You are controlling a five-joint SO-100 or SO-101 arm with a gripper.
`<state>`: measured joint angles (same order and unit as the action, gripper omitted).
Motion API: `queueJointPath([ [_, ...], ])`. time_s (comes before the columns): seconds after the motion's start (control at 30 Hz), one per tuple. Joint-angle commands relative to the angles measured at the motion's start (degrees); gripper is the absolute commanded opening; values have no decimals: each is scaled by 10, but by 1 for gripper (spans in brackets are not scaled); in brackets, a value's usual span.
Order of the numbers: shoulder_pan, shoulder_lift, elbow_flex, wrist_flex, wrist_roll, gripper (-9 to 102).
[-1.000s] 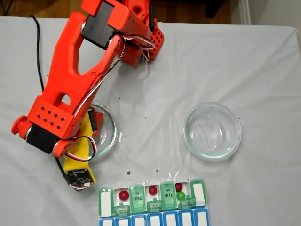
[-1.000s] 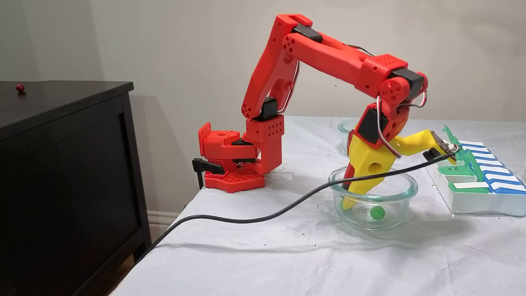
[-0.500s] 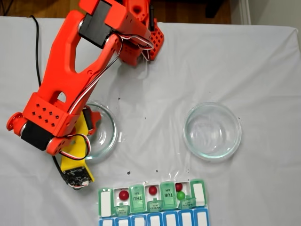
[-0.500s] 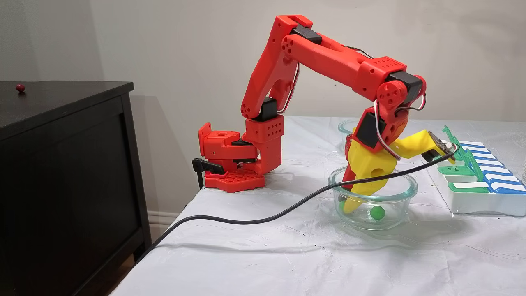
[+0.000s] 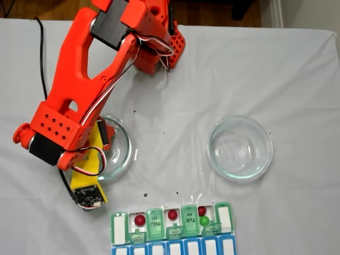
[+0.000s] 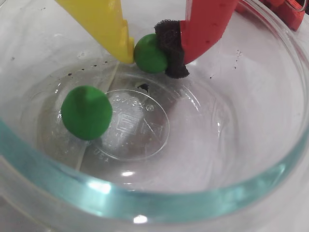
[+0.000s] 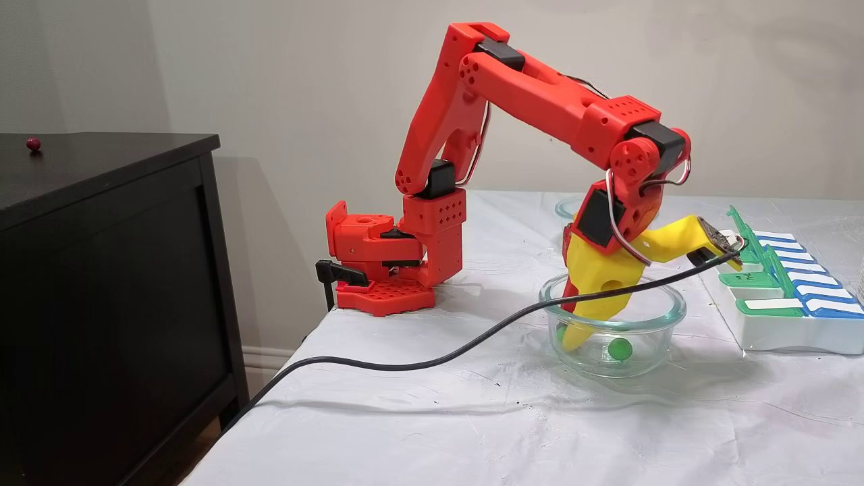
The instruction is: Sort medicines into box.
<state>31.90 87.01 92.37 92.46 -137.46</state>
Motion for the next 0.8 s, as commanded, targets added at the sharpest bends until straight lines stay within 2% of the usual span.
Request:
queueJointPath([
  [0.0, -3, 42, 0, 2, 17, 0],
  [0.23, -52, 134, 17, -37, 171, 0],
  [0.33, -72, 181, -4, -42, 212, 0],
  [0.63, -171, 271, -51, -89, 427, 0],
  [0.7, -215, 299, -7, -161, 534, 0],
  [0.77, -253, 351, 83, -318, 679, 0],
])
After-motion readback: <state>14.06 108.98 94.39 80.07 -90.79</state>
